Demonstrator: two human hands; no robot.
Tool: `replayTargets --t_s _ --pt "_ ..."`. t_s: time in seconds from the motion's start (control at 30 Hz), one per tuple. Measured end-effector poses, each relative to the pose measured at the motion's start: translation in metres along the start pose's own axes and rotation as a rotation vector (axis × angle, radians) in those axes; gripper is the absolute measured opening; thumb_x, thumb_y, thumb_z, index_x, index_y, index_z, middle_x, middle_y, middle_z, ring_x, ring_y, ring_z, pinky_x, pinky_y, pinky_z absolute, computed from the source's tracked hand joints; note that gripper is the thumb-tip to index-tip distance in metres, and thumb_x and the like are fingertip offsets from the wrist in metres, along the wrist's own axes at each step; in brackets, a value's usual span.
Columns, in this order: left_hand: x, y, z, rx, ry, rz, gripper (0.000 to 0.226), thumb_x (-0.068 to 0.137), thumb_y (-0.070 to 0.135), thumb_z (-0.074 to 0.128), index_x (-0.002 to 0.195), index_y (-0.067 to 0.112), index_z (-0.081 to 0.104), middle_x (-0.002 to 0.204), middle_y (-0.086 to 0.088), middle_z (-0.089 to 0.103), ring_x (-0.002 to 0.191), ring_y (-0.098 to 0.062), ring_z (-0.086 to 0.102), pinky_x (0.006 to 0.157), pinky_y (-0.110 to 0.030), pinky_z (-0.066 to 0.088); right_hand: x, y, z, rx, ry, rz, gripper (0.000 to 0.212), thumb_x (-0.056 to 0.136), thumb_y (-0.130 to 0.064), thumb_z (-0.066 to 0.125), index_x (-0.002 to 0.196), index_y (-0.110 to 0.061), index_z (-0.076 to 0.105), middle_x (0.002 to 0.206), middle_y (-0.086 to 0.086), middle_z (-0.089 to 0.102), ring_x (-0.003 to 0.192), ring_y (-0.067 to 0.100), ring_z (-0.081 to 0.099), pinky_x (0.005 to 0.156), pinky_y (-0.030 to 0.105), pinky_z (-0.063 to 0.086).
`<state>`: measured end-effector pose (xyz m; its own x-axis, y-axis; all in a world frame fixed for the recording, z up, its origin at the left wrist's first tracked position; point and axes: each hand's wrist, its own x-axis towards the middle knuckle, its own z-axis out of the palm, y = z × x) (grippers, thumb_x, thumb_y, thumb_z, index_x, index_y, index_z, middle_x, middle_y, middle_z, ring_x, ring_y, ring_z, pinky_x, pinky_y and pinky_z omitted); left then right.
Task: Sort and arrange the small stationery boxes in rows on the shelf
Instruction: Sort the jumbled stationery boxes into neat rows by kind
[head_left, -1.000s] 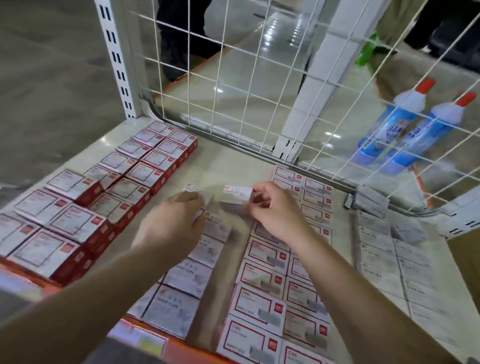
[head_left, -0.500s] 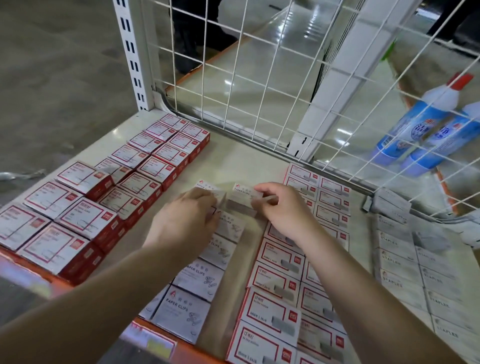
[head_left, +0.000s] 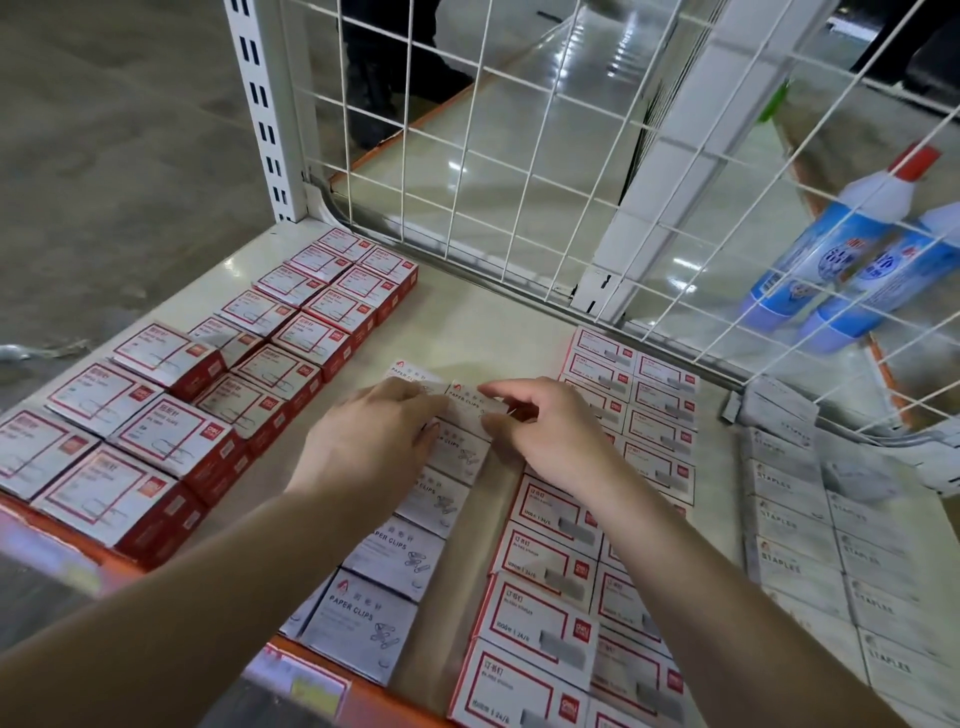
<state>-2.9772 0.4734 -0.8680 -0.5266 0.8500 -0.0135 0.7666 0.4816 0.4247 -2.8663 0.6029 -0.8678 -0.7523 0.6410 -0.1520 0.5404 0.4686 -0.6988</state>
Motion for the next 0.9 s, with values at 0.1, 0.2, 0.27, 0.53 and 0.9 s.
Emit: replayTargets --t_s 0.1,0.2,0.27,0.53,0.9 --pt "0.001 -0.002 0.001 0.069 -0.026 0.019 0.037 0.097 0.038 0.035 0.132 0.042 0.045 0.140 0.010 0.039 0.122 -0.015 0.043 0.092 -0.028 0.042 0.001 0.002 0.001 -0.009 0.006 -0.010 0.036 0.088 -0.024 0.062 0.124 -0.025 0.059 0.118 -0.004 0.056 0.102 0.004 0.049 0.088 0.014 0.035" --pt "0.002 -0.001 0.000 0.085 -0.039 0.020 0.038 0.098 0.039 0.033 0.134 0.041 0.043 0.140 0.009 0.037 0.123 -0.015 0.041 0.094 -0.029 0.041 0.001 0.003 0.001 -0.012 0.009 -0.024 0.036 0.089 -0.025 0.062 0.124 -0.025 0.059 0.116 -0.005 0.055 0.100 0.004 0.048 0.077 0.005 0.033" --pt "0.001 0.000 0.000 0.088 -0.036 0.027 0.037 0.098 0.038 0.033 0.134 0.040 0.043 0.139 0.009 0.038 0.122 -0.015 0.040 0.095 -0.029 0.041 0.001 0.003 0.002 -0.029 0.009 -0.032 0.036 0.089 -0.025 0.061 0.125 -0.025 0.059 0.115 -0.005 0.054 0.099 0.004 0.048 0.075 0.004 0.033" --pt "0.000 0.001 -0.001 0.045 0.019 0.059 0.036 0.096 0.029 0.040 0.130 0.030 0.052 0.138 0.008 0.044 0.123 -0.014 0.042 0.100 -0.028 0.036 -0.010 0.013 -0.012 0.022 0.168 0.011 0.028 0.091 -0.016 0.057 0.117 -0.023 0.062 0.104 -0.010 0.060 0.092 0.002 0.055 0.077 0.009 0.042" --pt "-0.007 0.077 0.018 -0.122 0.003 0.143 0.031 0.093 0.018 0.046 0.121 0.019 0.060 0.125 0.004 0.056 0.107 -0.015 0.054 0.086 -0.025 0.044 -0.070 0.074 -0.071 -0.018 0.297 0.194 0.027 0.092 -0.010 0.054 0.116 -0.019 0.061 0.104 -0.008 0.061 0.082 -0.001 0.056 0.062 0.006 0.042"
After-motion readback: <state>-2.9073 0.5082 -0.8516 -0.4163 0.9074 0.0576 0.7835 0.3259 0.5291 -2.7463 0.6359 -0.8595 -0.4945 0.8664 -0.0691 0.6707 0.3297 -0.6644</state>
